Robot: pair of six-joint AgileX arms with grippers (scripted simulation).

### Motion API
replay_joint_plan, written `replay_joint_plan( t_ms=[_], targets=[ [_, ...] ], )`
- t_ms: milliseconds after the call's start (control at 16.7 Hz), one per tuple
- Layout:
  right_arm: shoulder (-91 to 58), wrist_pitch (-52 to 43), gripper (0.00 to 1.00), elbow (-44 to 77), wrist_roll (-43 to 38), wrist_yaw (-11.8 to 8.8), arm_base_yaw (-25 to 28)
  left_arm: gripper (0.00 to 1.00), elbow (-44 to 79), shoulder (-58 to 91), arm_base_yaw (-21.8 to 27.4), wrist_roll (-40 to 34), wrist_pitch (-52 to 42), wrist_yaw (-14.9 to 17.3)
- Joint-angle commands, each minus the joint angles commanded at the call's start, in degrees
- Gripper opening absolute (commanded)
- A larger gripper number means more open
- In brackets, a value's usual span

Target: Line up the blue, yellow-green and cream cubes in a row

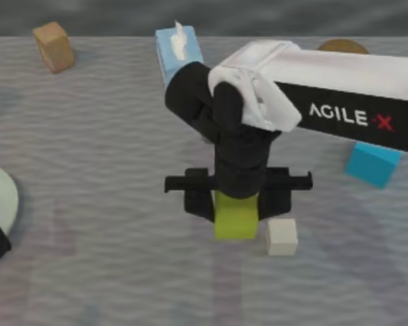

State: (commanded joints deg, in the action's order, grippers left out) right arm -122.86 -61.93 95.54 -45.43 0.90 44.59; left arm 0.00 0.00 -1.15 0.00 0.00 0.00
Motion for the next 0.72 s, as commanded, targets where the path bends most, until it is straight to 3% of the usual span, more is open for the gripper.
replay_joint_plan(
  t_ms=[300,600,720],
  targets=[
    [-3.29,9.84,0.0,-6.19,-0.17,0.05,0.25,1.0,0.0,0.0,0.0,0.0,0.0,0.0],
    [-3.92,11.23,0.0,-7.22,-0.2,0.07,0.36,1.0,0.0,0.0,0.0,0.0,0.0,0.0],
    [-3.92,11.23,0.15,-7.22,-0.2,0.07,0.36,1.0,0.0,0.0,0.0,0.0,0.0,0.0]
  ],
)
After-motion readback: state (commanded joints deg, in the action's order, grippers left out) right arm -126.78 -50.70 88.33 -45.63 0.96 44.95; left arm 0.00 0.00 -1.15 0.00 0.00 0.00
